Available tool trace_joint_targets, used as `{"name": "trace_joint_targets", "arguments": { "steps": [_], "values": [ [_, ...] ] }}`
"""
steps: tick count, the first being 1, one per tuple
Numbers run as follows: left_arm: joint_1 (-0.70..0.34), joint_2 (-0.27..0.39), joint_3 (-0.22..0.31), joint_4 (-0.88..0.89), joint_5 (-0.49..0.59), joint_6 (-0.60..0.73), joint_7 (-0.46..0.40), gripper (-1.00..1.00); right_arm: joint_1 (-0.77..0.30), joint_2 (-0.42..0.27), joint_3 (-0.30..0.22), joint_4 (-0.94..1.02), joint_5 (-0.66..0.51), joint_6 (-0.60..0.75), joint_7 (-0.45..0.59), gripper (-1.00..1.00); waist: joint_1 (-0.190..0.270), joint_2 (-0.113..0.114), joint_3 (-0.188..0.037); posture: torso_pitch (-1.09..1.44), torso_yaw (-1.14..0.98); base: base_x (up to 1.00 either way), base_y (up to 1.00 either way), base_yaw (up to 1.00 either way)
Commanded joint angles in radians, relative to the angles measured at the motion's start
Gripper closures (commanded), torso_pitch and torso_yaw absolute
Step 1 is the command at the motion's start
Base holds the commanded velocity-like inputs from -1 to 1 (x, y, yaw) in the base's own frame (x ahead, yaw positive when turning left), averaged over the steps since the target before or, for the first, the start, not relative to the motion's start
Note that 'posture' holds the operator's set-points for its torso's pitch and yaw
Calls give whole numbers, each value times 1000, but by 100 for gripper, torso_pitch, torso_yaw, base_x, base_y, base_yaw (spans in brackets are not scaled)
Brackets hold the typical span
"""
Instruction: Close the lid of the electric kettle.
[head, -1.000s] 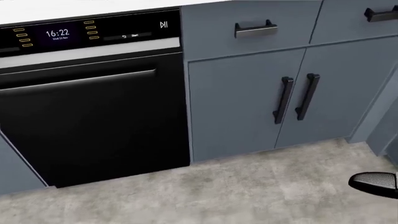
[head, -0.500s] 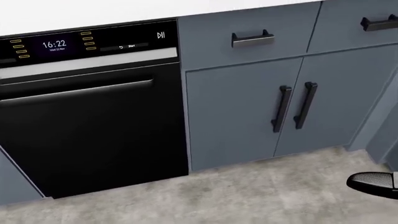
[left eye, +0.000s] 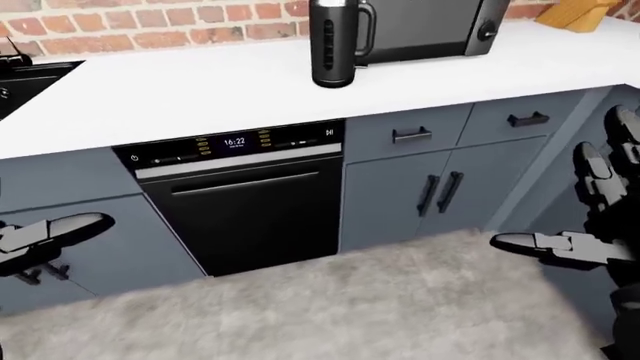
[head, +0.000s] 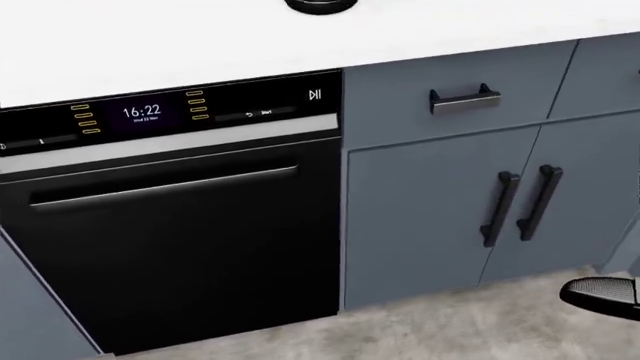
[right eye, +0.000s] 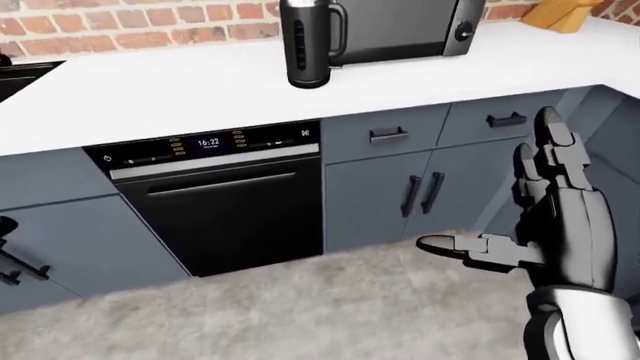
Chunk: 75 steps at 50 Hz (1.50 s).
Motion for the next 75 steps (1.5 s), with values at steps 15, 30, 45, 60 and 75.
{"name": "trace_joint_targets", "arguments": {
  "steps": [15, 30, 45, 60, 75],
  "values": [
    [-7, 17, -4, -10, -9, -36, 1, -100, -18, -16, -4, -30, 5, -21, -12, -96, -28, -50, 2, 0, 0, 48, 20, 0],
    [-11, 14, 2, -18, -11, -25, 0, -100, -14, -11, -3, -19, 1, -35, -17, -95, 4, 2, -17, 0, 0, 34, 4, 0],
    [-12, 14, -3, -15, -6, -28, -1, -100, -21, -10, -6, -26, 5, -28, -17, -95, -27, -37, 8, 0, 0, 12, 0, 0],
    [-12, 14, -4, -14, -5, -28, -1, -100, -24, -11, -13, -24, 42, -27, -33, -95, -23, -29, -17, 0, 0, 0, 0, 0],
    [-12, 17, 1, -15, -11, -27, 2, -100, -20, -20, -15, -22, 74, -21, -48, -95, -9, 29, -8, 0, 0, 19, 0, 0]
  ]
}}
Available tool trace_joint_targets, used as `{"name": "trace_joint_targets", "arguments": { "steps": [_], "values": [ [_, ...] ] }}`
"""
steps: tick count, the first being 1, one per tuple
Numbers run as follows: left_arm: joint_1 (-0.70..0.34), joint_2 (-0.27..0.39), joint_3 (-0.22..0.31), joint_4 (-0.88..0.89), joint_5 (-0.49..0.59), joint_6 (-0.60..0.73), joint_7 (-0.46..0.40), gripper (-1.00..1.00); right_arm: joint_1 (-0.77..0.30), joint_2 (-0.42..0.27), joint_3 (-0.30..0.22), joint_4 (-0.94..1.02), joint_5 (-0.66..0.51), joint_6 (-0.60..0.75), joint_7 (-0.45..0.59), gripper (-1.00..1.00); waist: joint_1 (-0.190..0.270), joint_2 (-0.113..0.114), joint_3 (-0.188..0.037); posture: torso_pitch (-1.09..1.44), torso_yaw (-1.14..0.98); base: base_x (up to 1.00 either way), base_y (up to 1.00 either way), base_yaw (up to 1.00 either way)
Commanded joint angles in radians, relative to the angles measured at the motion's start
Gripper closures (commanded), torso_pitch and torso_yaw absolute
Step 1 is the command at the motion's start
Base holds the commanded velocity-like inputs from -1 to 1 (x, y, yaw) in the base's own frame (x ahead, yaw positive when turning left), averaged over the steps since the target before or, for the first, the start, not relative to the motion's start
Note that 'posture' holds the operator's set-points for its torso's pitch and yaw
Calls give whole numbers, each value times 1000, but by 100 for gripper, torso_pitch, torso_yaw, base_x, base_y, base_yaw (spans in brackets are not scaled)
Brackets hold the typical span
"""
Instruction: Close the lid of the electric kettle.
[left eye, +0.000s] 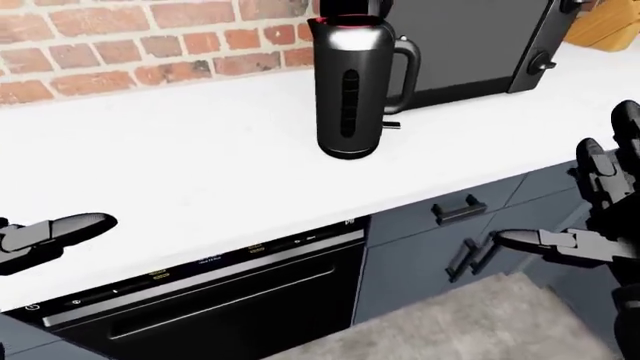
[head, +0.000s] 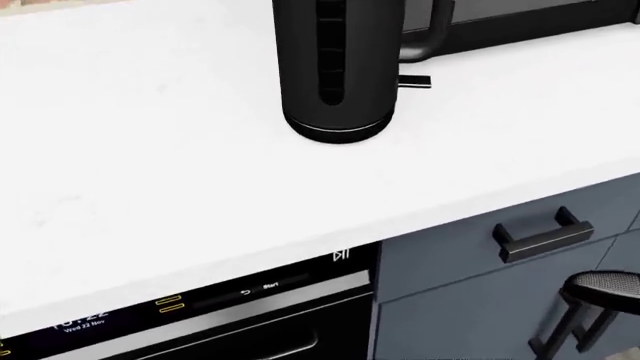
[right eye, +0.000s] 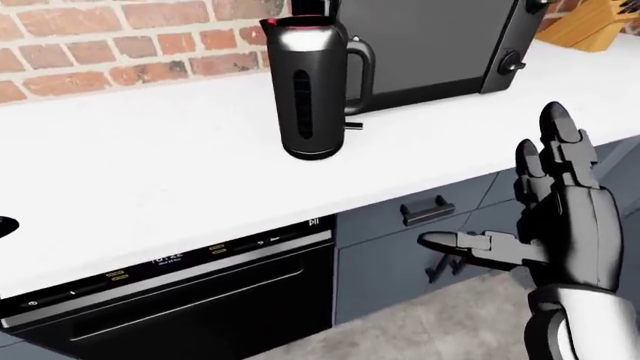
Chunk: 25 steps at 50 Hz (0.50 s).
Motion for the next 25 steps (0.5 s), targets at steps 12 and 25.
{"name": "trace_joint_targets", "arguments": {
  "steps": [12, 25],
  "values": [
    [-11, 3, -4, -6, 22, -23, -10, -100, -11, -10, 11, -15, -18, -27, 8, -95, 18, -74, 2, 0, 0, 19, 0, 0],
    [-9, 2, -3, -3, 27, -26, -16, -100, 0, 6, 17, -24, -33, -48, 28, -95, -7, -33, -16, 0, 0, 0, 0, 0]
  ]
}}
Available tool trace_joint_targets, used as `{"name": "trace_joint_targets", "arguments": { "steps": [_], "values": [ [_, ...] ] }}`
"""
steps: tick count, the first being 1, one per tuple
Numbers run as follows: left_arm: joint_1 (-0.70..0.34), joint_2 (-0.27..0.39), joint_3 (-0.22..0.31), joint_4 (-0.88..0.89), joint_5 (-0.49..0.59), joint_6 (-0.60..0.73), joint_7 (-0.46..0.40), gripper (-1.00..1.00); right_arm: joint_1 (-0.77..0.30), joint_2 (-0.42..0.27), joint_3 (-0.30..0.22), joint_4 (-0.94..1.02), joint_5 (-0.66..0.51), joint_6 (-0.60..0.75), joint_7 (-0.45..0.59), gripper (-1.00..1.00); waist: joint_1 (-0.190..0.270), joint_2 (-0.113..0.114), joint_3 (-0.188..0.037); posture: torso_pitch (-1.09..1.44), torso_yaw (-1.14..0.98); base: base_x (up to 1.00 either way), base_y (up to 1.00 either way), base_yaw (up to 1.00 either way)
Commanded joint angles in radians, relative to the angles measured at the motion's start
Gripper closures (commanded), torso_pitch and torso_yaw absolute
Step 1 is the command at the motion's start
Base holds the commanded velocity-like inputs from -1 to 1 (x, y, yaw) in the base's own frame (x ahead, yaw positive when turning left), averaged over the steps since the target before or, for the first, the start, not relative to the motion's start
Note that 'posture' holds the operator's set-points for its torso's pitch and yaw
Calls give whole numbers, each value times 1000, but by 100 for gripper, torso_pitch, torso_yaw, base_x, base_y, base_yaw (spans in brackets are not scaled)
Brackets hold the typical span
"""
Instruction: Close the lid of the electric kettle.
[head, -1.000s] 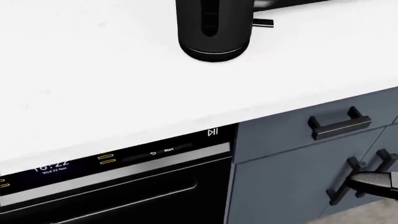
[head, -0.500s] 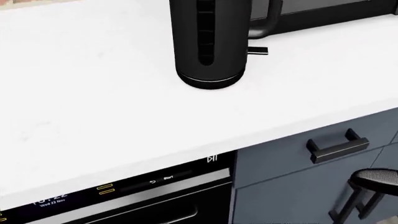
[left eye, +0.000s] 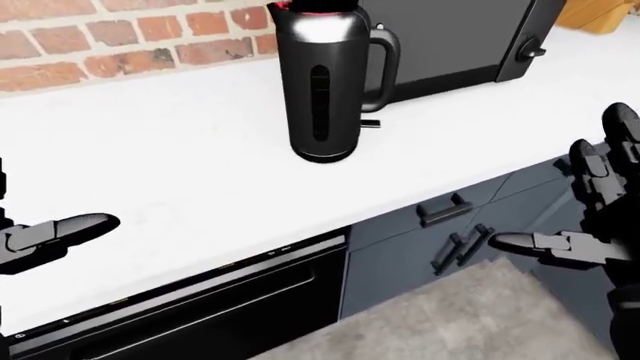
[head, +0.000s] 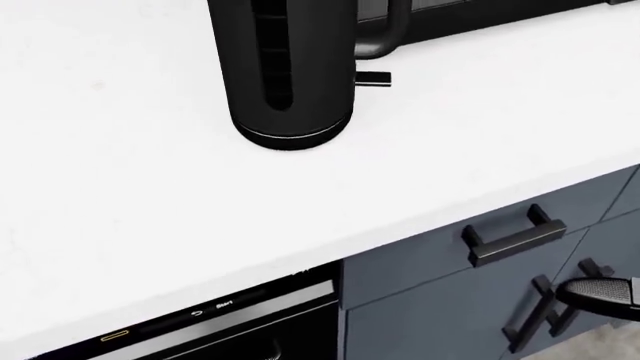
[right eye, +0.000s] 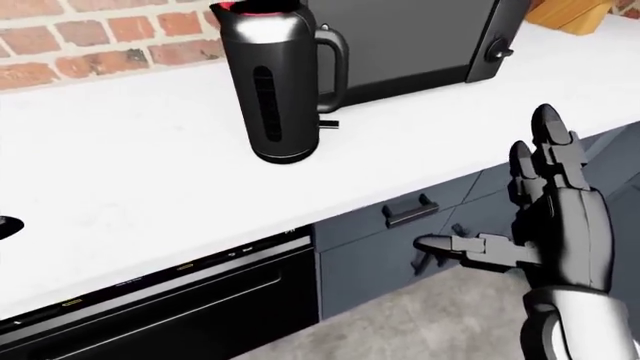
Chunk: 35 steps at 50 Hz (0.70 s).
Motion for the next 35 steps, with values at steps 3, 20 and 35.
{"name": "trace_joint_targets", "arguments": {
  "steps": [3, 20, 35],
  "values": [
    [-8, 16, 10, -13, 2, -25, 1, -100, -15, 4, -28, -25, 39, -27, -3, -96, 0, 0, -14, 0, 0, 0, 0, 0],
    [-9, 15, 2, -13, 7, -27, 3, -100, 4, -15, -45, -22, 148, -57, -80, -96, 2, -4, -7, 0, 0, 0, 0, 0],
    [-11, 15, 9, -17, 7, -21, 0, -100, 10, -5, -13, -20, 55, -53, -38, -95, 27, -23, -5, 0, 0, 0, 0, 27]
  ]
}}
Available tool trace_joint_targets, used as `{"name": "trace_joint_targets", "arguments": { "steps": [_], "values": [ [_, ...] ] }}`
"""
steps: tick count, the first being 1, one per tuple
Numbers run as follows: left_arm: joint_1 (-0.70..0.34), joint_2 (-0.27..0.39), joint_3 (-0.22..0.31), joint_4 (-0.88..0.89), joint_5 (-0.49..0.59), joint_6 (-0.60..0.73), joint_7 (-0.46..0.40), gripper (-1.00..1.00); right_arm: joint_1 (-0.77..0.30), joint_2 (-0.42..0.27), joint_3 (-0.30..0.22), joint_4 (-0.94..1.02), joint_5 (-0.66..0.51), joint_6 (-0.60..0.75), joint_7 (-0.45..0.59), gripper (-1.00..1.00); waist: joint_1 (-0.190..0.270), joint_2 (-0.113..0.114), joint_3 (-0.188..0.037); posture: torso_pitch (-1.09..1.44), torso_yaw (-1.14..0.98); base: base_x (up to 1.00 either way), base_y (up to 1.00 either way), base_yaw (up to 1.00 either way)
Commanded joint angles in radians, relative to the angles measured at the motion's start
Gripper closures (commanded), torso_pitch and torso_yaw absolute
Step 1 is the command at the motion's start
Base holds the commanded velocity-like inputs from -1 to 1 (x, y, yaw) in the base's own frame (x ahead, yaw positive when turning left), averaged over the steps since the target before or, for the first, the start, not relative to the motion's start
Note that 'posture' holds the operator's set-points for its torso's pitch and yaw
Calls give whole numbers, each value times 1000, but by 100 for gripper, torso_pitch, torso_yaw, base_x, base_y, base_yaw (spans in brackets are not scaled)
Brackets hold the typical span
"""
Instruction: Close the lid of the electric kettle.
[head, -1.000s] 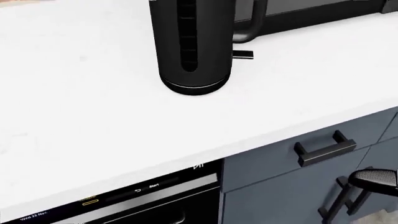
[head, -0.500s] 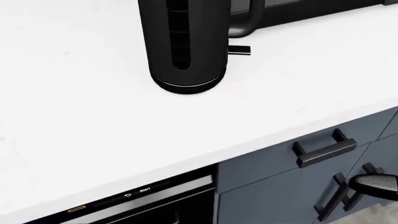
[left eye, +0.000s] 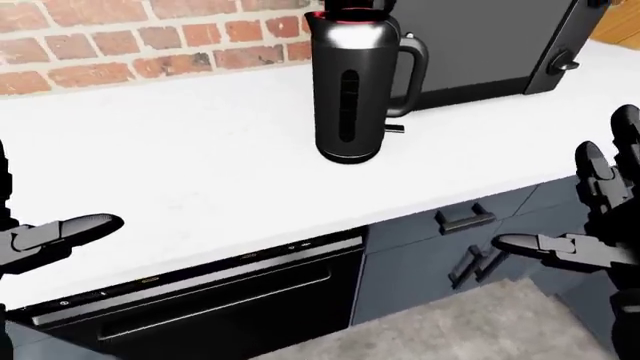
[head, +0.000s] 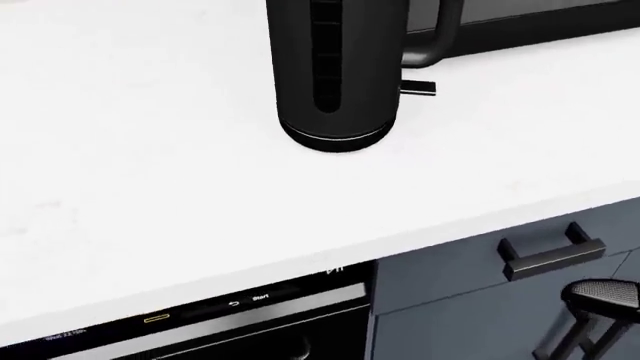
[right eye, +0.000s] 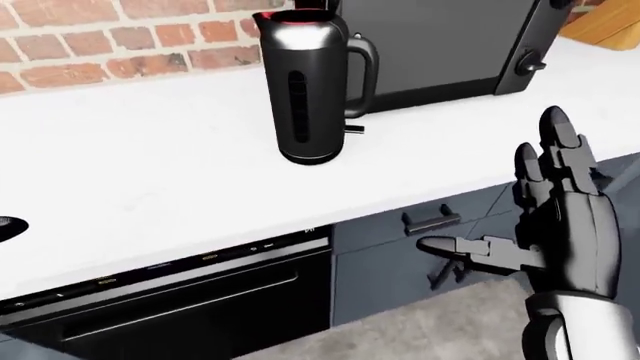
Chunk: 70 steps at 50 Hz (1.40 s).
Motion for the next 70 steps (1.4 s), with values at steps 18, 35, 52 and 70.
{"name": "trace_joint_targets", "arguments": {
  "steps": [18, 35, 52, 70],
  "values": [
    [-12, 14, 9, -11, 17, -33, -3, -100, -27, -6, 2, -4, -18, -24, 2, -96, -5, 22, 8, 0, 0, 0, 0, 60],
    [-13, 11, 13, -13, 20, -33, -9, -100, -34, -11, 5, -7, -3, -2, -2, -95, -15, 15, -17, 0, 0, 0, 0, 0],
    [-15, 10, 13, -18, 18, -25, -6, -100, -31, -10, 13, 2, 4, -3, -4, -96, -20, 9, -21, 0, 0, 0, 0, 0],
    [-13, 14, 16, -14, 15, -28, -7, -100, -40, -15, 4, -9, 20, 20, -7, -95, -20, 10, -18, 0, 0, 0, 0, 0]
  ]
}}
